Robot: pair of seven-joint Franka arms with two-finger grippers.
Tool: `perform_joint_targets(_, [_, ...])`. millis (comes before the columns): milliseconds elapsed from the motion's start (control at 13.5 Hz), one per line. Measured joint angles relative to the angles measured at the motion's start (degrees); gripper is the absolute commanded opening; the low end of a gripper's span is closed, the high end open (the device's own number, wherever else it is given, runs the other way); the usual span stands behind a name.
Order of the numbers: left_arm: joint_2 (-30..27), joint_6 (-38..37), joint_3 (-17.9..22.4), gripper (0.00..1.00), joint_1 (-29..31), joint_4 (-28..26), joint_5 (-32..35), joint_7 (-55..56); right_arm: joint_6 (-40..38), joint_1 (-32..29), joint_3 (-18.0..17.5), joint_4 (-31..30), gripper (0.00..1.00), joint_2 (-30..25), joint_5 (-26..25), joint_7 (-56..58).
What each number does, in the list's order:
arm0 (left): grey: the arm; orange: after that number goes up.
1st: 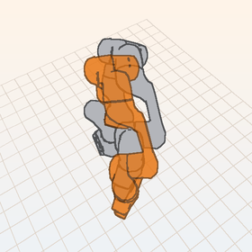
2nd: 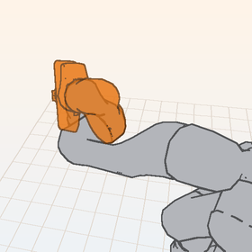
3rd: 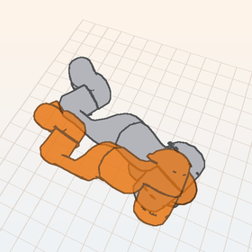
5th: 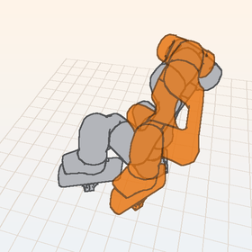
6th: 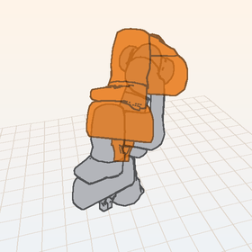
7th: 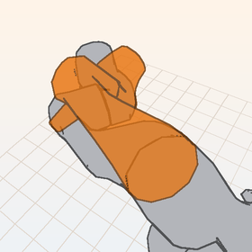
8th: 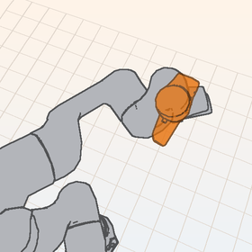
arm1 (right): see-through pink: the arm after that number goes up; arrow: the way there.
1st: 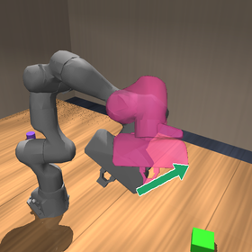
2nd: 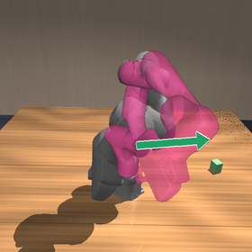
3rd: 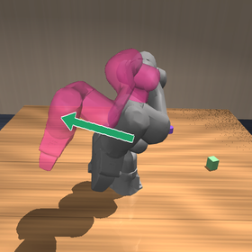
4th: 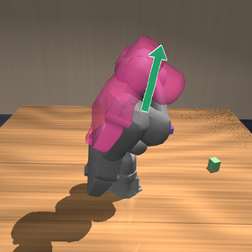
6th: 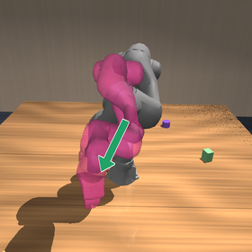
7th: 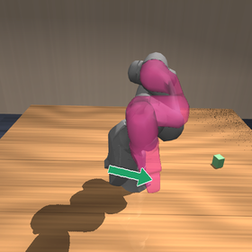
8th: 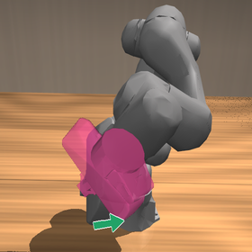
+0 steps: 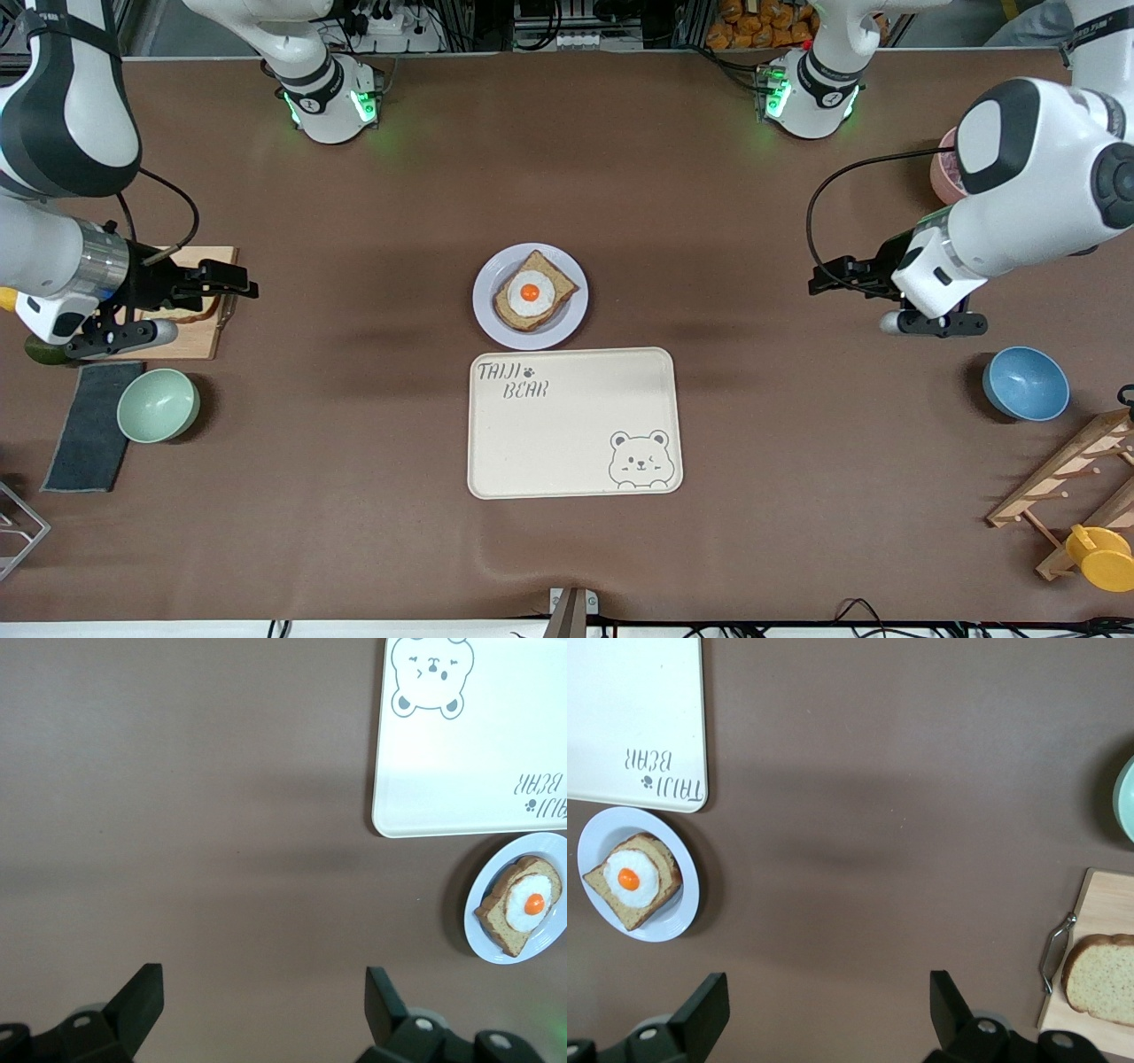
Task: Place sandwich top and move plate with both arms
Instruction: 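Move the right gripper to the bread slice while the left gripper advances, then grasp the bread slice on the cutting board with the right gripper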
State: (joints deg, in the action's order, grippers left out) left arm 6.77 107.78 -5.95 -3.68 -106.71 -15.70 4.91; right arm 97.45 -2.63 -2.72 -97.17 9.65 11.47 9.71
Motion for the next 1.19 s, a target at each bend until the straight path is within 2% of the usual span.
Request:
perform_joint_targets(297, [1.8,1.1,-0.9,1.00,-0.1,0.0,-0.1,0.0,4.0,-0.9,0.6,-0.1,1.00,0.2,-8.2,-0.2])
perform_joint_targets(816, [2.5,1.7,-1.7,1.00,-0.4,0.0,-1.8,0.0,9.1,-9.6,1.2,-5.1,0.98,3.1,-8.7,4.1])
perform_joint_targets(890, [2.6,1.8,-1.7,1.00,-0.4,0.0,-2.5,0.0,9.7,-11.4,1.2,-5.3,0.90,3.2,-8.7,6.4])
perform_joint_targets(964, [2.6,1.9,-1.7,1.00,-0.5,0.0,-2.9,0.0,10.0,-13.4,1.2,-5.5,0.88,3.4,-8.7,9.0])
perform_joint_targets(1187, [2.6,1.9,-1.7,1.00,-0.5,0.0,-3.4,0.0,10.1,-18.7,1.3,-6.1,0.88,4.6,-8.7,13.3])
